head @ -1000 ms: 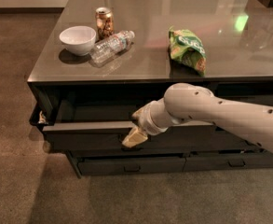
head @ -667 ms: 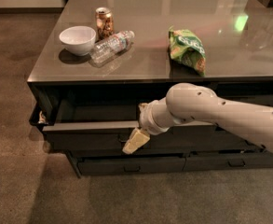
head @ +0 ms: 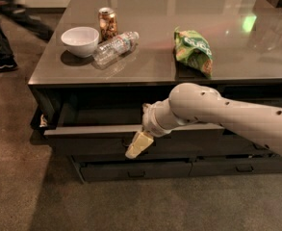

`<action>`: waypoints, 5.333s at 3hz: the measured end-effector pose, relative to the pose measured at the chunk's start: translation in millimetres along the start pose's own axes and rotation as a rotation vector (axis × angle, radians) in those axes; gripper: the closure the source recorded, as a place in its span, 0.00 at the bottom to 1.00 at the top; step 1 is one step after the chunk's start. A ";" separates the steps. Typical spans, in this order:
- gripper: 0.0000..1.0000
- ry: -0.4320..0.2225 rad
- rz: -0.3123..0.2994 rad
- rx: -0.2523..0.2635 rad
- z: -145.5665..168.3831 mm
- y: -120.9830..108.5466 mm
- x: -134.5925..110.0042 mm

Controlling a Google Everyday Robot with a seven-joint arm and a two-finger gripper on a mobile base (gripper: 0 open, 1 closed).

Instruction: Open top drawer

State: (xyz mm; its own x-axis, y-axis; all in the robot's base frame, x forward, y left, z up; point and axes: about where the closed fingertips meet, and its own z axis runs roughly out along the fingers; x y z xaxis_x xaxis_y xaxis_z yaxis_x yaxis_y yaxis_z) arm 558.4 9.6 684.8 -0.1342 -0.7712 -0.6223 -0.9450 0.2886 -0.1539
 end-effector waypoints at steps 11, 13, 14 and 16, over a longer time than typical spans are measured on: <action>0.00 0.128 -0.022 -0.146 -36.7 51.0 82.3; 0.00 0.137 -0.062 -0.110 -73.7 57.2 78.2; 0.00 0.142 -0.067 -0.068 -89.5 51.0 72.3; 0.42 0.118 -0.072 0.003 -97.5 15.0 51.9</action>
Offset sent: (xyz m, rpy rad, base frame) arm 0.0290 0.0017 -0.0381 -0.0159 0.0975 0.0039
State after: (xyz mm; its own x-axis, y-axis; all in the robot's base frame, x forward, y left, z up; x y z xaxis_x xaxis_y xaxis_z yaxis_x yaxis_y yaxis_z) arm 508.1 -81.4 725.0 -0.1002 -0.8513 -0.5151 -0.9526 0.2315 -0.1973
